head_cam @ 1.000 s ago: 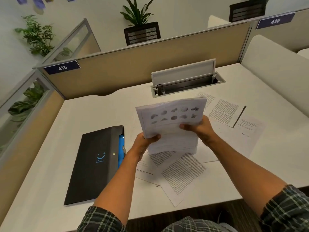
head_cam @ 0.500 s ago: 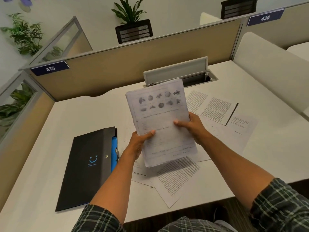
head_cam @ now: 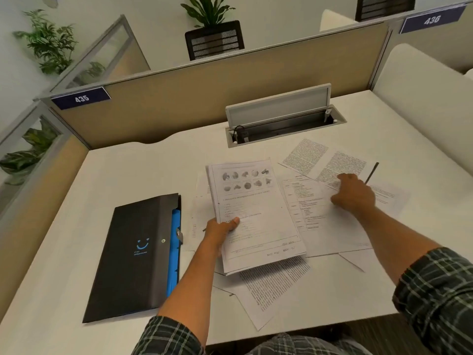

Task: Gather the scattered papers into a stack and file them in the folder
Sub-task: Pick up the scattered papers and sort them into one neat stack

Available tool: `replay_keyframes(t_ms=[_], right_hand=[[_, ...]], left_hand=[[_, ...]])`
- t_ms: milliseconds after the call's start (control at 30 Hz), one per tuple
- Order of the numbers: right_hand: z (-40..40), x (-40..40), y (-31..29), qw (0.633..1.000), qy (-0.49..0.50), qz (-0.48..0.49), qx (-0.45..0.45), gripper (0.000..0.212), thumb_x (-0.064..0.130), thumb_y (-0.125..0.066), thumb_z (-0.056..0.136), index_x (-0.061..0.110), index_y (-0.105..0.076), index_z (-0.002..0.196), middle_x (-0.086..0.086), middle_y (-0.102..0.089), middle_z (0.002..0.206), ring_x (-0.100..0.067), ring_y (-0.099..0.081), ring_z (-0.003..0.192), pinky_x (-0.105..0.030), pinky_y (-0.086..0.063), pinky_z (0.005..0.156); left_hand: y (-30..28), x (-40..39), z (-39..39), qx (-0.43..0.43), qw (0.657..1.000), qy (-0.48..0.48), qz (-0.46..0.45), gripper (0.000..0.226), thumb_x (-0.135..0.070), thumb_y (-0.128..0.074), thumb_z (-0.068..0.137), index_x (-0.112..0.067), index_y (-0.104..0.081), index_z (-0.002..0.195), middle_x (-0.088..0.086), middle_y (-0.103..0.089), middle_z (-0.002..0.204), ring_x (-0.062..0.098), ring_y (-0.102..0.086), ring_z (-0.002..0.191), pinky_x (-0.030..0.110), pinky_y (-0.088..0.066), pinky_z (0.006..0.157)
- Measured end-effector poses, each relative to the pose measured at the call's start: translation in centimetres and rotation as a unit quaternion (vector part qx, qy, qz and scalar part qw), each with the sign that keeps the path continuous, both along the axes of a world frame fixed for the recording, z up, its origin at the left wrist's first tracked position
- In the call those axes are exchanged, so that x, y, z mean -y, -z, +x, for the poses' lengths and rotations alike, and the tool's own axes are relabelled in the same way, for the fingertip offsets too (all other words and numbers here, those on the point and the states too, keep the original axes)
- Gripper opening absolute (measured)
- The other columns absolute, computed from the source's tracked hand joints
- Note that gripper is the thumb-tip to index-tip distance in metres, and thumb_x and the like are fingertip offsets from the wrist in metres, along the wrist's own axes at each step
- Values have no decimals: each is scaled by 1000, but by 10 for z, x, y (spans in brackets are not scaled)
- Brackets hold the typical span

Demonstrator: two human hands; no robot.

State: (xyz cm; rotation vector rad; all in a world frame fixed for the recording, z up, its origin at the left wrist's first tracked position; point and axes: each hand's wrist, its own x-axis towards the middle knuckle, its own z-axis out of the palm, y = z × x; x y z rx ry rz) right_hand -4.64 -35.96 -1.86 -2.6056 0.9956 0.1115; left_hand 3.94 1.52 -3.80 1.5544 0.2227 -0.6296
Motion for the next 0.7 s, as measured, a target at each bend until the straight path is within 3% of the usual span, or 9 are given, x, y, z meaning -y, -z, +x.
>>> replay_keyframes(t_ms=[67, 200, 333, 467, 700], right_hand=[[-3, 19, 2, 997, -20, -58, -50, 68, 31, -72, 78, 16, -48, 140, -13, -55, 132, -36, -58, 120, -47, -48, 98], [0, 34, 4, 992, -44, -70, -99, 62, 41, -67, 82, 17, -46, 135, -13, -56, 126, -36, -60, 114, -44, -47, 90], [5, 34, 6, 984, -80, -115, -109, 48, 37, -65, 83, 15, -51, 124, -9, -57, 102, -32, -62, 95, -35, -42, 71], [9, 35, 6, 976, -101, -152, -118, 33, 29, -63, 83, 13, -53, 111, 0, -47, 75, -27, -52, 75, -31, -40, 64], [9, 43, 9, 965, -122, -199, -116, 21, 22, -59, 88, 12, -55, 107, 3, -41, 67, -25, -50, 72, -30, -40, 64]], left_hand=[[2, -1, -1, -11, 1000, -3, 1, 23, -14, -83, 81, -19, -69, 98, -5, -79, 82, 16, -77, 78, 28, -61, 62], [1, 0, -1, -16, 1000, 0, -4, 21, -13, -81, 82, -20, -68, 97, -6, -79, 82, 13, -76, 76, 24, -59, 57], [-1, 2, -1, -9, 1000, 9, 0, 19, -14, -80, 84, -23, -65, 93, -11, -77, 77, 8, -75, 71, 20, -57, 54], [-1, 2, -1, -13, 1000, 17, -5, 22, -13, -80, 84, -19, -68, 102, -4, -79, 87, 15, -77, 81, 24, -59, 60], [-2, 1, -2, -23, 1000, 3, -9, 20, -12, -80, 83, -19, -66, 95, -5, -78, 80, 13, -76, 73, 24, -58, 56]])
